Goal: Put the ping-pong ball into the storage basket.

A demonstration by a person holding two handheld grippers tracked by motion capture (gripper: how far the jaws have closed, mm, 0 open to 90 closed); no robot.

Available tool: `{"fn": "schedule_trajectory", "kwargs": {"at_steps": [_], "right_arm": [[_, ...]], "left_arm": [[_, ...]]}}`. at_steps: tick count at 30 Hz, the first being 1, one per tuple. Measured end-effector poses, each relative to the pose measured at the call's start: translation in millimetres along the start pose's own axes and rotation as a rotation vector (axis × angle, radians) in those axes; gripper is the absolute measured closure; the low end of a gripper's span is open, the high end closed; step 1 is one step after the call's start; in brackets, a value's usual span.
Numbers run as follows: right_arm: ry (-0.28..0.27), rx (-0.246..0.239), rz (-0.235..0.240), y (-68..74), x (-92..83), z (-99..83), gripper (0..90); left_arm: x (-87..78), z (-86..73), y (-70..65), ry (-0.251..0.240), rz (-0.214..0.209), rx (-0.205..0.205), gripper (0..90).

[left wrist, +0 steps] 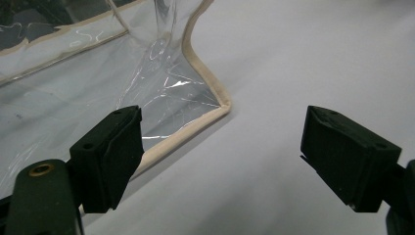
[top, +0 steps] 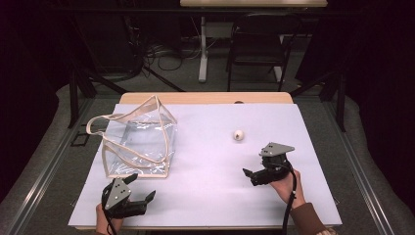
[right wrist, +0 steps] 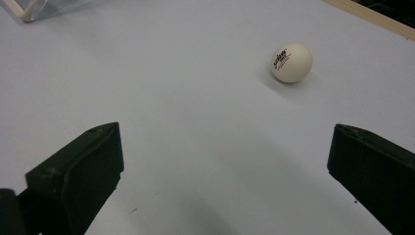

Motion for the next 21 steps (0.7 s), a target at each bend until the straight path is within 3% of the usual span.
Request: {"fn": "schedule_trajectory", "kwargs": {"at_steps": [21], "right_arm": [[0.018, 0.019, 0.002, -11.8, 14.8, 12.4, 0.0]], "left_arm": [[-0.3, 0.2, -0.1, -0.005, 0.004, 0.000, 16.2]]}}
Point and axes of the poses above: each handheld gripper's, and its own axes: x roughly forward along the jaws, z roughly out of its top, y roughly to its left, the point moved 4 cm from there along x, roughly forward along the jaws, and after that the axes turned 3 degrees about x, right-handed, at the moved point
